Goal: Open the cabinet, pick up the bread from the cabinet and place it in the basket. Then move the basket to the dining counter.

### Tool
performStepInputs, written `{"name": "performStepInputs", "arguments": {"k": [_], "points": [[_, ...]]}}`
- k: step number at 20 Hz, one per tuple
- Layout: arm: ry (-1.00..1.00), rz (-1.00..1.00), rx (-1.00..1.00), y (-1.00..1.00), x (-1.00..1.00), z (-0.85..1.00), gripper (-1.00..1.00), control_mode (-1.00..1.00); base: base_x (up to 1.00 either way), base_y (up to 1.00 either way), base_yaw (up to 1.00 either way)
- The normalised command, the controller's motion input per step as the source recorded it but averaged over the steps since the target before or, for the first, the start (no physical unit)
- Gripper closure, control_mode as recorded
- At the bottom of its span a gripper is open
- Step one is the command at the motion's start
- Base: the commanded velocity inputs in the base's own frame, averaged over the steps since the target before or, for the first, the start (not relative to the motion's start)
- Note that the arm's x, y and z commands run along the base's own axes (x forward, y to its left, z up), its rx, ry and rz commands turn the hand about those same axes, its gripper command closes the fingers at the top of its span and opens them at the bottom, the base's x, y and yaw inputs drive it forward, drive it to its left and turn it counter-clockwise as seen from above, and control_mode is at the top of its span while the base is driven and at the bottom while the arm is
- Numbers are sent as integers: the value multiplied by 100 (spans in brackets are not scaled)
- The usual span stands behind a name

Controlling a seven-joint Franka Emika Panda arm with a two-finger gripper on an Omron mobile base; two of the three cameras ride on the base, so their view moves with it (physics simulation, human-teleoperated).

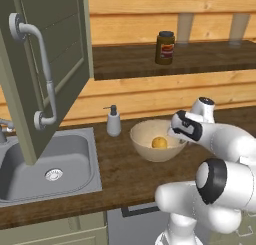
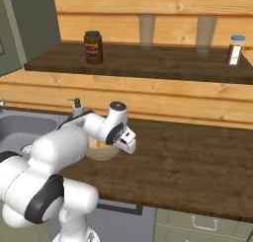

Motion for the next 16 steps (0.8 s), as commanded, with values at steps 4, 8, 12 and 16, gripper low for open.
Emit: {"name": "performStepInputs", "arguments": {"k": [4, 8, 12, 16], "points": [[0, -5, -1, 3, -72, 17, 100, -100, 0, 0, 0], [0, -9, 1, -4, -64, 86, 100, -100, 0, 0, 0], [0, -5, 1, -26, -60, 89, 100, -100, 0, 0, 0], [-1, -5, 3, -28, -65, 69, 100, -100, 0, 0, 0]]}}
